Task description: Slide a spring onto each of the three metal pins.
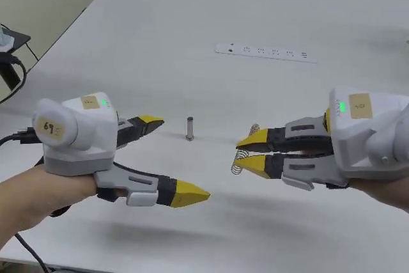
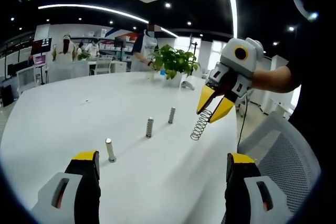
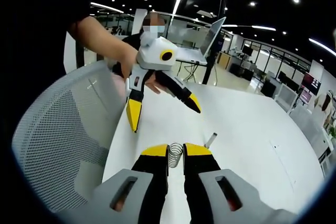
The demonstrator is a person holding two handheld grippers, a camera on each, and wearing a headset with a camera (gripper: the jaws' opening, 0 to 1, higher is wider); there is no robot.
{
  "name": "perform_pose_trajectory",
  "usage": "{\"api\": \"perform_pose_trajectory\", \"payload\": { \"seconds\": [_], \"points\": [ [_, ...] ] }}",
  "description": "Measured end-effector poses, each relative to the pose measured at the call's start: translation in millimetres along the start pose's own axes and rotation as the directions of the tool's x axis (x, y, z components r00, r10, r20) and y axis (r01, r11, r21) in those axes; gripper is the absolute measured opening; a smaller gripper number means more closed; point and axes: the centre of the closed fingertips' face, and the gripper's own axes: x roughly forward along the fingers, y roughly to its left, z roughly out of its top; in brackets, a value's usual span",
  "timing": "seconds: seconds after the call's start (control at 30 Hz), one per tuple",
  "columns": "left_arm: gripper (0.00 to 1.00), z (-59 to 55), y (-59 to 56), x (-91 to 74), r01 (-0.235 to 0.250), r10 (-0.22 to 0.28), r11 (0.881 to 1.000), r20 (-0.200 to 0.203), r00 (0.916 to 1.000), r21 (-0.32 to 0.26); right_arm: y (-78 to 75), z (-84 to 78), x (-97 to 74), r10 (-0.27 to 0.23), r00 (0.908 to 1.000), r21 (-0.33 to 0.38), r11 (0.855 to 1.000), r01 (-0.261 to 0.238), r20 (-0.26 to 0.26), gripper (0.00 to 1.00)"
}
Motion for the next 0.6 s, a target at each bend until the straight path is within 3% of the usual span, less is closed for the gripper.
{"api": "perform_pose_trajectory", "payload": {
  "seconds": [0.6],
  "points": [
    [0.98,-8.4,14.4,-19.1,-0.049,0.048,0.999,-0.007,0.9988,-0.022,-7.2,-5.8,31.1,0.063,0.9971,-0.017,0.998,-0.064,-0.043,0.07]
  ]
}}
